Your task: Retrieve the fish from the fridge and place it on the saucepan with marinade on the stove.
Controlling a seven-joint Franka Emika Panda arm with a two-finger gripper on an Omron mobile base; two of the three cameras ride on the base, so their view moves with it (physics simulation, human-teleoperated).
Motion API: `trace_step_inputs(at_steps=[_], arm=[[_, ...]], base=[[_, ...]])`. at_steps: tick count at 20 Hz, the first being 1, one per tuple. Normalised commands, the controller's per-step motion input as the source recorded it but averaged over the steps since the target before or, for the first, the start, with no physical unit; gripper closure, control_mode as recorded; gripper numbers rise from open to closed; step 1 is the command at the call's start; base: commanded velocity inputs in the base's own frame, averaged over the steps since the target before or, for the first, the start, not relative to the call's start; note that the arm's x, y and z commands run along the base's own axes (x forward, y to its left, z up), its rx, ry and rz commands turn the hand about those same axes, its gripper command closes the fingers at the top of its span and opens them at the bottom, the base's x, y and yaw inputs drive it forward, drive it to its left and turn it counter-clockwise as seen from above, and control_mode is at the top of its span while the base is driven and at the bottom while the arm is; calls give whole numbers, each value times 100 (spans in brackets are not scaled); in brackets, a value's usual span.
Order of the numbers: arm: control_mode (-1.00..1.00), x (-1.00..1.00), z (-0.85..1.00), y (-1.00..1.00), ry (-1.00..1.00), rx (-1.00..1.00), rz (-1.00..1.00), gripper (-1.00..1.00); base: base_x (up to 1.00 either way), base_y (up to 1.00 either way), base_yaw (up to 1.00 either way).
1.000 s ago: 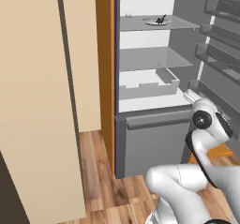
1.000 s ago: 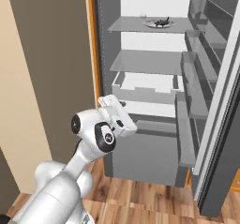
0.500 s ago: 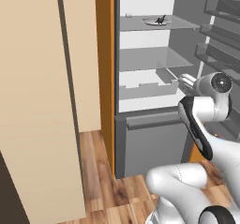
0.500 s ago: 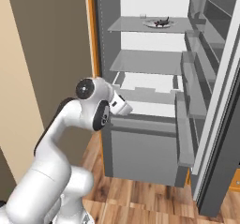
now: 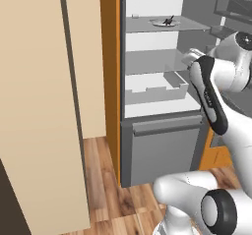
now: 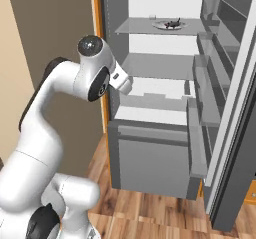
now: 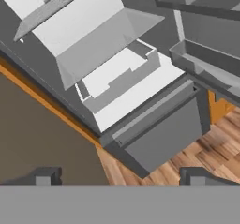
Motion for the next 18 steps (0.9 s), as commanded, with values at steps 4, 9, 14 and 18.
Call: trace_step_inputs(at_steps=[4, 9, 14, 18], arm=[[-100, -71, 43, 16, -7, -19, -14, -100], [-100, -72, 52, 4, -23, -27, -3, -100], [-100, -68, 38, 0, -24, -6, 18, -100], [-100, -49, 29, 0, -4, 0, 28, -100]], base=[[0, 0, 0], [0, 0, 0], [0, 0, 0], [0, 0, 0]])
